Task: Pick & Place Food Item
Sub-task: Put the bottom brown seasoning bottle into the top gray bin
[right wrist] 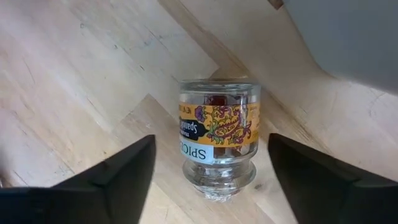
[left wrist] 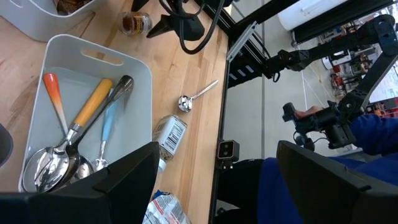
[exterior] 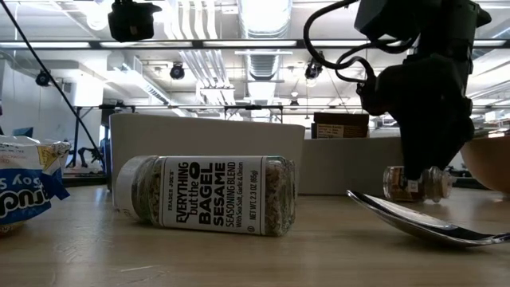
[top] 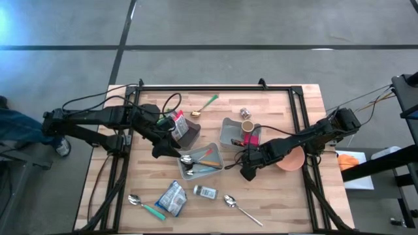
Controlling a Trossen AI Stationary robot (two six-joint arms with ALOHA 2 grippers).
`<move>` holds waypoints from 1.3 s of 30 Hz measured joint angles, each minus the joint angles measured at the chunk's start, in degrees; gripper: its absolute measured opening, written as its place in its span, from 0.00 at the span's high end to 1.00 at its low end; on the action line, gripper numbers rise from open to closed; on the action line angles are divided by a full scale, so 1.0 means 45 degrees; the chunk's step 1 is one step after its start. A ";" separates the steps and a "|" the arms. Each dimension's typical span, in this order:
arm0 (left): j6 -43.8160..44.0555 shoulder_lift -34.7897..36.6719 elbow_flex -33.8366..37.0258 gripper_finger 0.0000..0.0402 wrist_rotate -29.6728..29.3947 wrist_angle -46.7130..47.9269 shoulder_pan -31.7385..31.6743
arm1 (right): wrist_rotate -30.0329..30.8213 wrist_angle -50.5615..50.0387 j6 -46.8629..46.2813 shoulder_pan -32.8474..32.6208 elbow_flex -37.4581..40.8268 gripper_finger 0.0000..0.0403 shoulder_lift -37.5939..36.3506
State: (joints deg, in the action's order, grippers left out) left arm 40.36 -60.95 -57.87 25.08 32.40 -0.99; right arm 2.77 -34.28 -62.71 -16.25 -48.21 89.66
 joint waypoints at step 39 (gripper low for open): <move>-0.0325 0.0000 0.0000 0.18 0.0001 0.0114 0.0000 | 0.0332 0.0944 0.0809 -0.0571 -0.0941 0.06 0.1858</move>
State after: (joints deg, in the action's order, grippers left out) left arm 38.89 -60.95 -57.87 25.08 32.92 -0.99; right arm 4.27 -30.03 -59.07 -18.82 -52.44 98.02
